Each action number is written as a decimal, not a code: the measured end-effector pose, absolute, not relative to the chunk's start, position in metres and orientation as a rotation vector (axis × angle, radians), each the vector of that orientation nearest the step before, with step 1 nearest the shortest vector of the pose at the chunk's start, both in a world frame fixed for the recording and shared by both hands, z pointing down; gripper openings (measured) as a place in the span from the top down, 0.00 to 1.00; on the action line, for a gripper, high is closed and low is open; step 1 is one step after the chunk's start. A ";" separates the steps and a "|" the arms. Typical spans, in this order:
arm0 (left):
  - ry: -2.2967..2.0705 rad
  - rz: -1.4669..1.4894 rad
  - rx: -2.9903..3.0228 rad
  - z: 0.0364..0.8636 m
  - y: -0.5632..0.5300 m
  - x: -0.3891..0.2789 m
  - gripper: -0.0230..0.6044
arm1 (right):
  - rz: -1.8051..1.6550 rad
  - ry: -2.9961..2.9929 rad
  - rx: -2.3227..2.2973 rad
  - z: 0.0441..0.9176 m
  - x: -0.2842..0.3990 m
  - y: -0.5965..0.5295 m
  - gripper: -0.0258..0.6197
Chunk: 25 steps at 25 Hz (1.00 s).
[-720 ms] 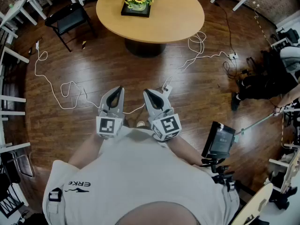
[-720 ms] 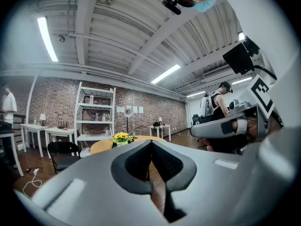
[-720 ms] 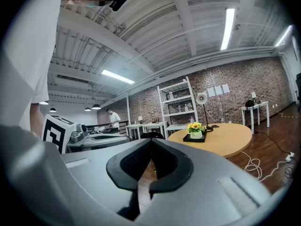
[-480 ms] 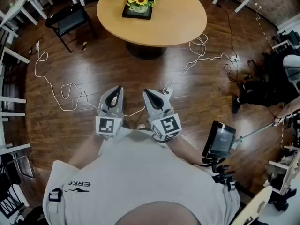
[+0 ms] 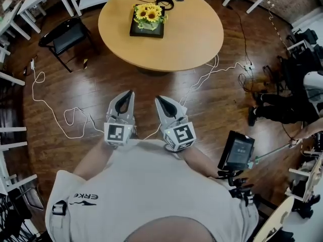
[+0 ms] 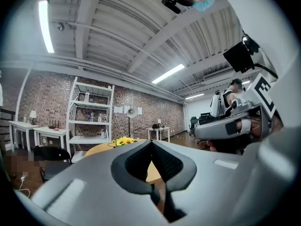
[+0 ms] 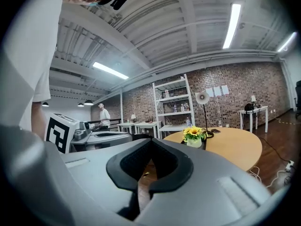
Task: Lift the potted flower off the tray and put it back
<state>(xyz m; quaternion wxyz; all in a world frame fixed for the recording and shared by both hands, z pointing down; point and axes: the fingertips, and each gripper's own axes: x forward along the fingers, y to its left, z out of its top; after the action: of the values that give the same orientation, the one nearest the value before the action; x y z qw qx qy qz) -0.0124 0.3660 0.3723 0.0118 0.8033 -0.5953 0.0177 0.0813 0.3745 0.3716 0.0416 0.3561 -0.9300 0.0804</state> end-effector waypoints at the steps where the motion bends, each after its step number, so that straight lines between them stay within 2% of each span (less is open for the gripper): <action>1: -1.845 0.055 2.513 0.369 0.353 -0.020 0.96 | 0.246 -2.842 1.102 0.369 0.074 0.362 0.94; 11: -1.749 0.054 2.573 0.367 0.249 -0.096 0.96 | 0.236 -2.793 1.208 0.358 -0.003 0.260 0.94; 25: -1.844 0.112 2.539 0.389 0.136 -0.090 0.96 | 0.262 -2.812 1.171 0.376 0.014 0.143 0.94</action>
<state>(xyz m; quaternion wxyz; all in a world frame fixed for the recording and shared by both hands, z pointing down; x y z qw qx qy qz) -0.0904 0.1364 0.3891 0.0007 0.8087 -0.5872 0.0357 0.0142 0.1427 0.3760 0.0420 0.3826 -0.9190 0.0857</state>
